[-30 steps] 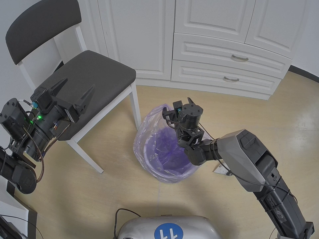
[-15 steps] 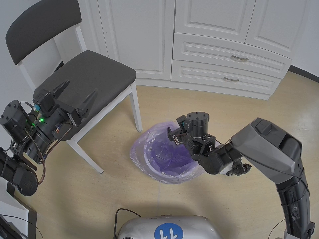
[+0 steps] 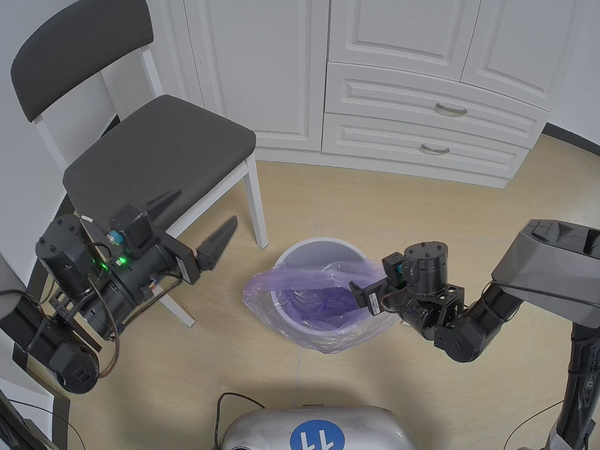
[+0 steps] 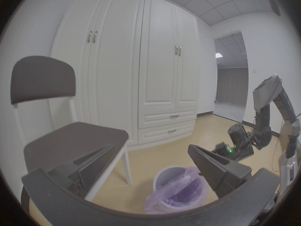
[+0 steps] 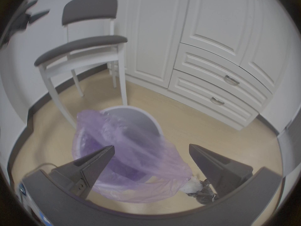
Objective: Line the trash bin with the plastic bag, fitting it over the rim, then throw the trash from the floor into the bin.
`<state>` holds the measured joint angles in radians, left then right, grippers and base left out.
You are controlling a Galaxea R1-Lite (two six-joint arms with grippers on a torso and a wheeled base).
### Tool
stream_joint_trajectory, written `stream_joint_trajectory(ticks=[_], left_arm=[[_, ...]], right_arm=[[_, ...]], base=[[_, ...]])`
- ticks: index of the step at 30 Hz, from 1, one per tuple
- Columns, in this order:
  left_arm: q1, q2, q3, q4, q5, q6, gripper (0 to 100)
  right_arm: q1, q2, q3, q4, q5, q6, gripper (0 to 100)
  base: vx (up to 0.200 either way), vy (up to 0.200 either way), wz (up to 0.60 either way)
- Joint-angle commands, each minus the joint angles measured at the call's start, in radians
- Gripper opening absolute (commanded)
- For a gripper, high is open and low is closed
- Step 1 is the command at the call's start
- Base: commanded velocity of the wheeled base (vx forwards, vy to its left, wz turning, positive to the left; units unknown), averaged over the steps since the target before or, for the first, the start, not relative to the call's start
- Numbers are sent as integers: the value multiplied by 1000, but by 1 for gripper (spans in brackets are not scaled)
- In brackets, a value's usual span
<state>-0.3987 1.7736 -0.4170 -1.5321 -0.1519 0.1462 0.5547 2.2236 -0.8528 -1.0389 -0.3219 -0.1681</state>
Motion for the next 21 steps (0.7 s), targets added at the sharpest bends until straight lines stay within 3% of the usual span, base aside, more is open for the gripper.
stream_joint_trajectory(ticks=[1,3,6,13,21], left_arm=[[-95,127,27,1,38,3,100],[-127,188,29,1,48,4,100],[-160,293,23,1,61,4,100],[-150,549,-19,4,68,53,100],[-147,684,-105,4,147,56,100]], right_arm=[[-59,-24,44,-44,52,75,100],[-59,-4,64,-44,95,105,100],[-59,18,89,-39,103,98,100],[-58,28,193,-44,138,7,100],[-38,37,215,-81,161,2,100]], base=[[0,0,0],[0,0,0],[0,0,0],[0,0,0],[0,0,0]])
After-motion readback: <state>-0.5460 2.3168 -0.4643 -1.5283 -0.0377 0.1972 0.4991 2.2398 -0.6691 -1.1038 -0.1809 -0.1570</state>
